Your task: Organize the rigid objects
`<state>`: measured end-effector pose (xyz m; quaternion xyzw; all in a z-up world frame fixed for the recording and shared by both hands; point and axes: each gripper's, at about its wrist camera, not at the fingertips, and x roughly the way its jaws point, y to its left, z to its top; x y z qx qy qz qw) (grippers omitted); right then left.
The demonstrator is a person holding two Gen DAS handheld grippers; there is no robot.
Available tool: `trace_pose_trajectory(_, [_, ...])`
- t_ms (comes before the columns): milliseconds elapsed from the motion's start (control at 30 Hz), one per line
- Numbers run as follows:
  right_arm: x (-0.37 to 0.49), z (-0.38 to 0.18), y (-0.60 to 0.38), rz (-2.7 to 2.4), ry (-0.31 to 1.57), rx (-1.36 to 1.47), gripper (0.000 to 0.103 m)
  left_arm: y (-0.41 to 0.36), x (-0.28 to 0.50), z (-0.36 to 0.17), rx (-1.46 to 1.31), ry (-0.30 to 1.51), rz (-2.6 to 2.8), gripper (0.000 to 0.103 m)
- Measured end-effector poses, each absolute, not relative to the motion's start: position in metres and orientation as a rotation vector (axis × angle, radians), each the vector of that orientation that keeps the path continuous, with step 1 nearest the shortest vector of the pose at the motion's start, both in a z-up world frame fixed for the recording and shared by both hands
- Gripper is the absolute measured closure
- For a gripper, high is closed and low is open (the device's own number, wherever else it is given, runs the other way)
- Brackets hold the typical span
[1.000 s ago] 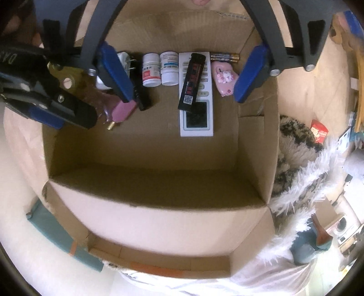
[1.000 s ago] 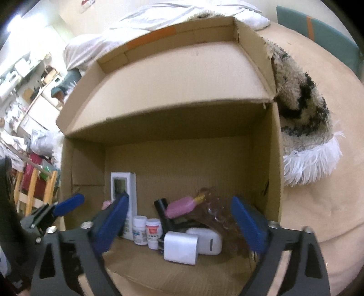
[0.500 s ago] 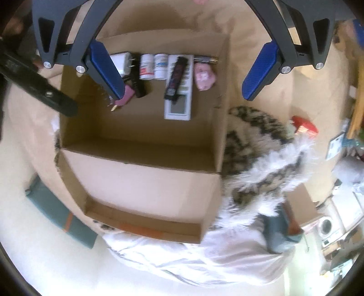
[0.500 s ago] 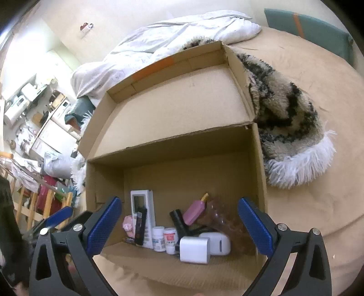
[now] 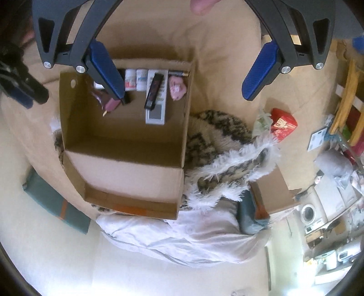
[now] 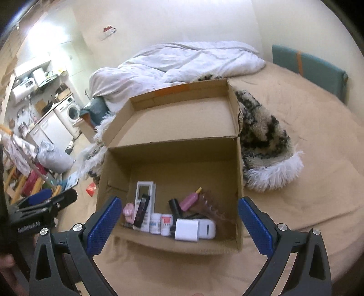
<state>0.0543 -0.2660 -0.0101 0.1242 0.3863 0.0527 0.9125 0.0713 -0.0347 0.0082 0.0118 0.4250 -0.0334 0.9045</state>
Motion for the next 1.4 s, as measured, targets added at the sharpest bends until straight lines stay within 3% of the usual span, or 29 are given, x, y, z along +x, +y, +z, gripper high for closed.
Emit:
trace_pose_trajectory(533, [0.019,-0.024,-0.251,0.082,0.704,0.173,0.000,-0.037,0.043,-0.025,0.064,0.854,-0.043,0.000])
trace_pose_trajectory(1400, [0.029,-0.036,-0.257,0.047,0.742,0.211,0.000,-0.034,0.045,-0.022,0.043,0.842,-0.039,0.001])
